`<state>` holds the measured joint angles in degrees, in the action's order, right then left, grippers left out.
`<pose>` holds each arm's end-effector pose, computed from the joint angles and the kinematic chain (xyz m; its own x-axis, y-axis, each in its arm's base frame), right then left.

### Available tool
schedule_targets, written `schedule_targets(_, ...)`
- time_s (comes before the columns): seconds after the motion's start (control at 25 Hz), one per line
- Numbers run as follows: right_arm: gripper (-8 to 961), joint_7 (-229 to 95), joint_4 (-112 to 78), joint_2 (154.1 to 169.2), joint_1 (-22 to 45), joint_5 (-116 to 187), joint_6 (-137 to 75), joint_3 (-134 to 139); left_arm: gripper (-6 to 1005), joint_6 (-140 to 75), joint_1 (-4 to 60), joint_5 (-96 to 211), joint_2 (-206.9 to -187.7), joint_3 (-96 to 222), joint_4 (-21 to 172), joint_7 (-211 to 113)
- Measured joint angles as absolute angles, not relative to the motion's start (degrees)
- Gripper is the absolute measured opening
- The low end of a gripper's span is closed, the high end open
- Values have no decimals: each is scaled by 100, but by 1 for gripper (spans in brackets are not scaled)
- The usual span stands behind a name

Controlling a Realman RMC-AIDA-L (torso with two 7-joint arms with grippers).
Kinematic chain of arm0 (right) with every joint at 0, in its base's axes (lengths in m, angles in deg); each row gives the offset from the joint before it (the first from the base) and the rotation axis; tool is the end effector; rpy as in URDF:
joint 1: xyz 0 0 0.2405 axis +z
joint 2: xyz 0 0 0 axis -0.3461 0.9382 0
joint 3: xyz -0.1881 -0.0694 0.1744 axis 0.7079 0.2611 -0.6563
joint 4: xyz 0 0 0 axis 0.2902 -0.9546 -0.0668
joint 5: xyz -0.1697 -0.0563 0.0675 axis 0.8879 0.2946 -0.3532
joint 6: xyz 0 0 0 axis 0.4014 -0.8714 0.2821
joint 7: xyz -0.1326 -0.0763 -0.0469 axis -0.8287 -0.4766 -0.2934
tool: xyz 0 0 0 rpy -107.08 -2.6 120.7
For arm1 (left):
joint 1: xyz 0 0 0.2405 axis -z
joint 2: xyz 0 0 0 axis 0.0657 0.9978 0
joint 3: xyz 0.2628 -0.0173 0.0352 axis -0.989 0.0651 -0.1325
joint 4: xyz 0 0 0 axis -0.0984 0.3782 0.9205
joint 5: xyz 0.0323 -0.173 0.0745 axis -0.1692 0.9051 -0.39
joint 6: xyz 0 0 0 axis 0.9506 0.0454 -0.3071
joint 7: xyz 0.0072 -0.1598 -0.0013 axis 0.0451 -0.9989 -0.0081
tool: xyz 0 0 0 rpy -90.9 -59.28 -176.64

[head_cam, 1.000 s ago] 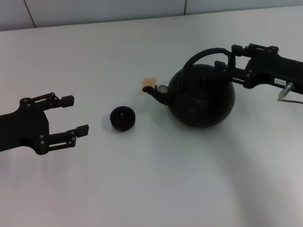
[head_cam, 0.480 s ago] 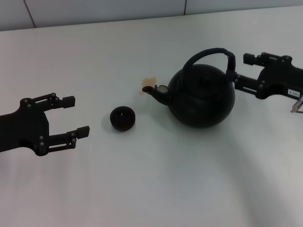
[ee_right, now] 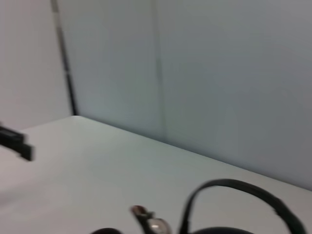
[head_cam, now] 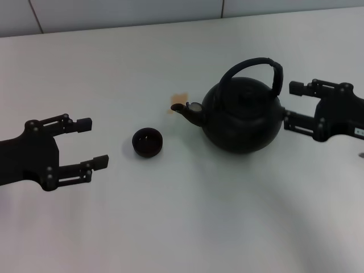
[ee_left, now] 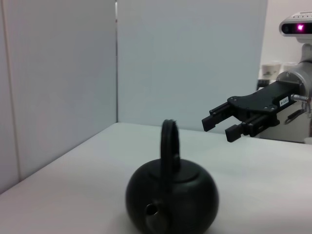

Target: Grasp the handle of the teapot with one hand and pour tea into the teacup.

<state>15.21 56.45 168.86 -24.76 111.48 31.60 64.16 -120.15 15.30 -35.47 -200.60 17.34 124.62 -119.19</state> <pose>0.2702 0.2547 0.0309 0.8266 -0.2161 -0.5196 -0.4928 -0.7237 -0.4831 -0.2575 0.2831 0.0041 0.8722 0.1029 0.4782 0.2336 -0.9466 -0.2223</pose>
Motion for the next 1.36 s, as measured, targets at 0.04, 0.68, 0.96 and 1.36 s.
schedule_targets(0.04, 635, 1521, 5645, 16886, -2476, 11148, 3160, 6416, 779, -12015, 1530, -3547, -20060, 1734, 12462, -11919)
schedule_targets(0.68, 634, 779, 4649, 16815, -1471, 11040, 5981, 5105, 779, -13004, 1525, -3253, -20066, 1735, 12504, -11917)
schedule_targets(0.96, 634, 514, 4319, 16815, -1065, 11107, 6089, 5159, 780, -13090, 1511, -3213, -20075, 1731, 12474, -12065)
schedule_targets(1.36, 633, 346, 4209, 16820, -993, 11224, 6107, 5313, 782, -13083, 1393, -3167, -20068, 1734, 12465, -11999)
